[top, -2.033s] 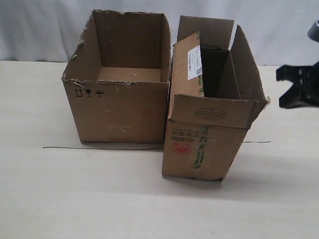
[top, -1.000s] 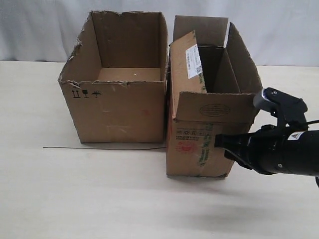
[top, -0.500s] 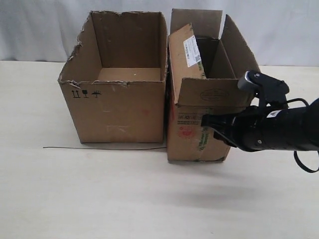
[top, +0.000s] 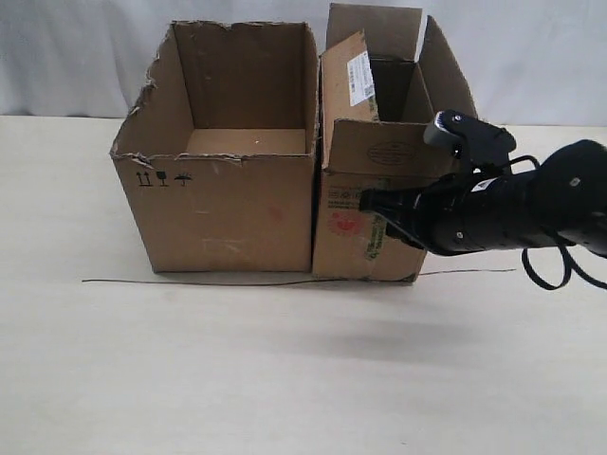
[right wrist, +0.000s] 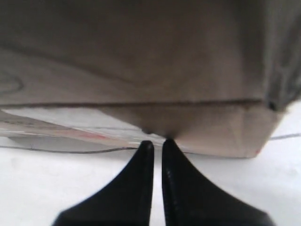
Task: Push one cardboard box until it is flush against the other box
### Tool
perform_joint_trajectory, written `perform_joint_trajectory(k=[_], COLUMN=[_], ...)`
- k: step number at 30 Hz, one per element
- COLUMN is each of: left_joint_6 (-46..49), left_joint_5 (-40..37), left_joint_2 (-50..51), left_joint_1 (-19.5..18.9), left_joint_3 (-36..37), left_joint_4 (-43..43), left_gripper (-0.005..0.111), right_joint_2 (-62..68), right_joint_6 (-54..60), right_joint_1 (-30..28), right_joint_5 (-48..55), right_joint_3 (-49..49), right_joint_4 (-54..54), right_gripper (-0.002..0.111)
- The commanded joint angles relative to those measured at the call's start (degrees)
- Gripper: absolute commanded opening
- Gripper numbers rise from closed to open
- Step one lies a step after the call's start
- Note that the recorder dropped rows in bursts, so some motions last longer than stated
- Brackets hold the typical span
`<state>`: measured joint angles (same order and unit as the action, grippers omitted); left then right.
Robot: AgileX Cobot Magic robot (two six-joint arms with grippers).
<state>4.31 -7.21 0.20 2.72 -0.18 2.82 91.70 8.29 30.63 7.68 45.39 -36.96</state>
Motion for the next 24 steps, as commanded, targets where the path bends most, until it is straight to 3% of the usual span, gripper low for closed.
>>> perform_joint_trajectory(k=[1,10,17,24], left_joint_6=[0.0,0.0,0.0,0.0], left_joint_5=[0.3,0.3,0.3,0.3], left_joint_2=[-0.2,-0.2,-0.2,-0.2], left_joint_1=[0.1,0.1,0.1,0.1], left_joint_3=[0.2,0.2,0.2,0.2], left_joint_4=[0.2,0.2,0.2,0.2], left_gripper=[0.000,0.000,0.000,0.000], right_joint_2=[0.4,-7.2,-34.5,-57.9], right_joint_6=[1.6,1.7,1.7,1.7], right_joint_1=[0.2,0.2,0.2,0.2], right_joint_5=[-1.4,5.6,10.3,11.9], right_joint_3=[1.2,1.0,-5.5,-13.8], right_joint_4=[0.1,3.6,6.5,18.7], right_gripper=[0.005,0.005,0.005,0.005])
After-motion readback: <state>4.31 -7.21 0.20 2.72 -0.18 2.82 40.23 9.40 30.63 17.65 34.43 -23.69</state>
